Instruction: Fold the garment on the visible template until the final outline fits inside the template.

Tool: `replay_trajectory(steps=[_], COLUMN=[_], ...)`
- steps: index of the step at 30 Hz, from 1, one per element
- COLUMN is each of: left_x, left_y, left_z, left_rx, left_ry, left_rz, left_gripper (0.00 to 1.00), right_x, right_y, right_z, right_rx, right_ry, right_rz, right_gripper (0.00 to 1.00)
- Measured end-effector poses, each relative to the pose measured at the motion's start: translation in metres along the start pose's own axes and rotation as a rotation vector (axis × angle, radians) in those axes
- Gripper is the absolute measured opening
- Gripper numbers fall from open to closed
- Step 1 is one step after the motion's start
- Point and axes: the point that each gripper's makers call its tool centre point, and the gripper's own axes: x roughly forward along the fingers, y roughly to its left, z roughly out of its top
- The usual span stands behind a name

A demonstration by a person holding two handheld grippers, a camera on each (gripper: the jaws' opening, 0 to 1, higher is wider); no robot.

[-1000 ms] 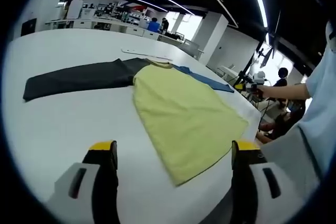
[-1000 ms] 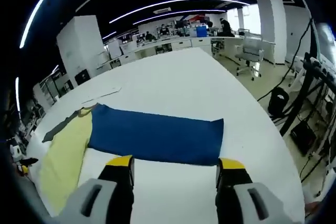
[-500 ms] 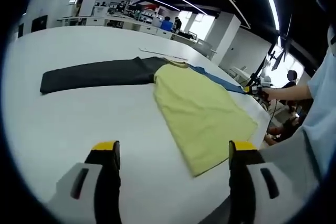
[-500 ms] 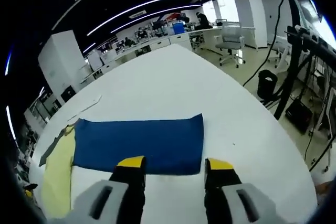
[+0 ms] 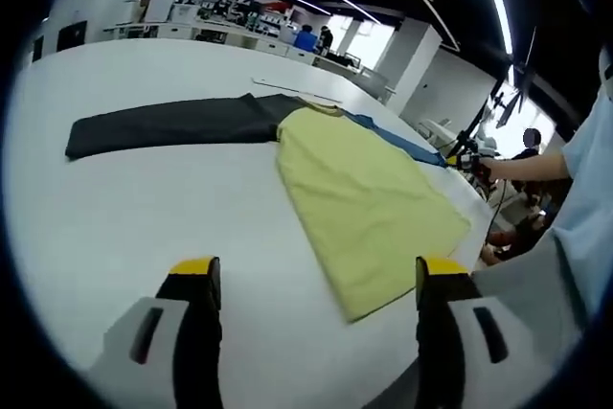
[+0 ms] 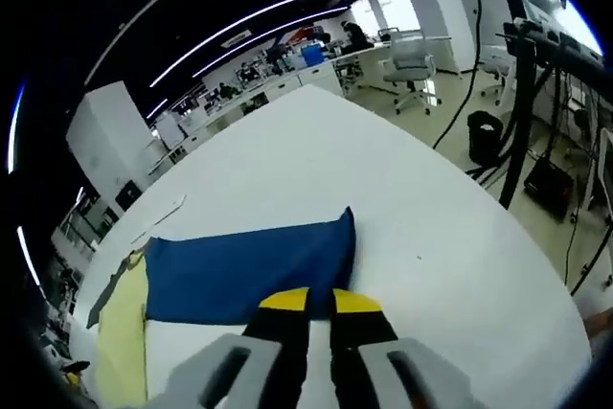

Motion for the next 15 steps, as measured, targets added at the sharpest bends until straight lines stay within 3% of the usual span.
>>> replay_trajectory(steps=[11, 15], left_x=[0.001, 0.001], left_y=[-0.002, -0.005], left_z=[-0.003, -0.001], left_rx=[-0.001, -0.006], left_ry=[0.005, -0.016], left_rz=[-0.007, -0.008], left_gripper=[0.79, 0.79], right_x=[0.001, -0.001], right_y=[-0.003, 0.012], right_z=[0.006, 0.015], right_rx=[0.0, 0.026], right_ry=[-0.012, -0.041], right_rz=[-0.011, 0.037], right_gripper=[0.0, 0.0])
